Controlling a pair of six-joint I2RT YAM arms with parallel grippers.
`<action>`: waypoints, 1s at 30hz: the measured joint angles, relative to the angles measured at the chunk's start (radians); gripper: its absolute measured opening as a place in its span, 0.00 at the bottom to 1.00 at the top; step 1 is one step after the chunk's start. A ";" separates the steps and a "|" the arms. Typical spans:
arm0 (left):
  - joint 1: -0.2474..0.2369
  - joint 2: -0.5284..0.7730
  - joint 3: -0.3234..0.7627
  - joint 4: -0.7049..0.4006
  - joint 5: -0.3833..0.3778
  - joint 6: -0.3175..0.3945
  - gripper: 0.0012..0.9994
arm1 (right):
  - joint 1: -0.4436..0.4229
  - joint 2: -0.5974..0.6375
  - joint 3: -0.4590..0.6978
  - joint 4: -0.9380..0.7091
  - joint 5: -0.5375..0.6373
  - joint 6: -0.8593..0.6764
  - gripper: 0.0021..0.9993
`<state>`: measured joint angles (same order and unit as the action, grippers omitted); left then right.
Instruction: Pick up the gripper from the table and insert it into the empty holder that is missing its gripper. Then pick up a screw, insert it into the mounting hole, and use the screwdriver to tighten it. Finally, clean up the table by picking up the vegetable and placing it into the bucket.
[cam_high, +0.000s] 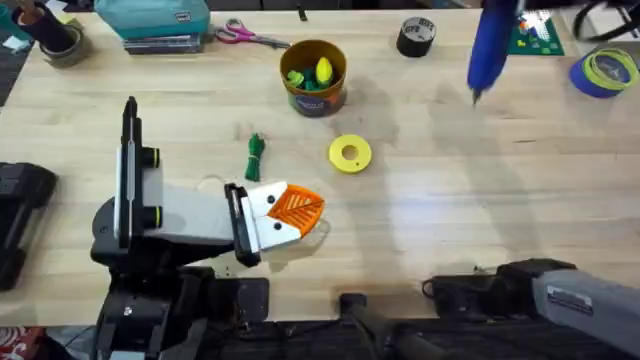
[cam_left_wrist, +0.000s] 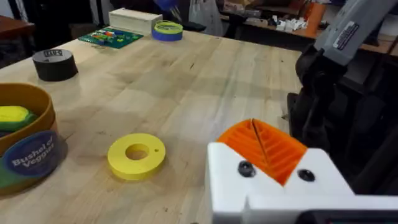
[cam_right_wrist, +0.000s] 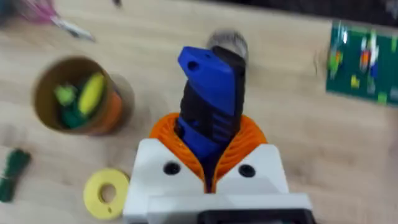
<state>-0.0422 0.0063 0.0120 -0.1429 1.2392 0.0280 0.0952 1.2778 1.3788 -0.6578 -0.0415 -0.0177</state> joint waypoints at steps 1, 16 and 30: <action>0.000 0.000 0.000 0.000 0.000 0.000 0.00 | 0.000 -0.023 0.000 0.040 -0.022 0.001 0.02; 0.000 0.000 0.000 0.000 0.000 0.000 0.00 | 0.000 -0.174 0.000 0.411 -0.461 0.115 0.02; 0.000 0.000 0.000 0.000 0.000 0.000 0.00 | 0.197 -0.172 0.000 0.632 -0.680 0.175 0.02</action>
<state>-0.0422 0.0063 0.0120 -0.1429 1.2392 0.0280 0.2924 1.1057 1.3792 -0.0255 -0.7216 0.1570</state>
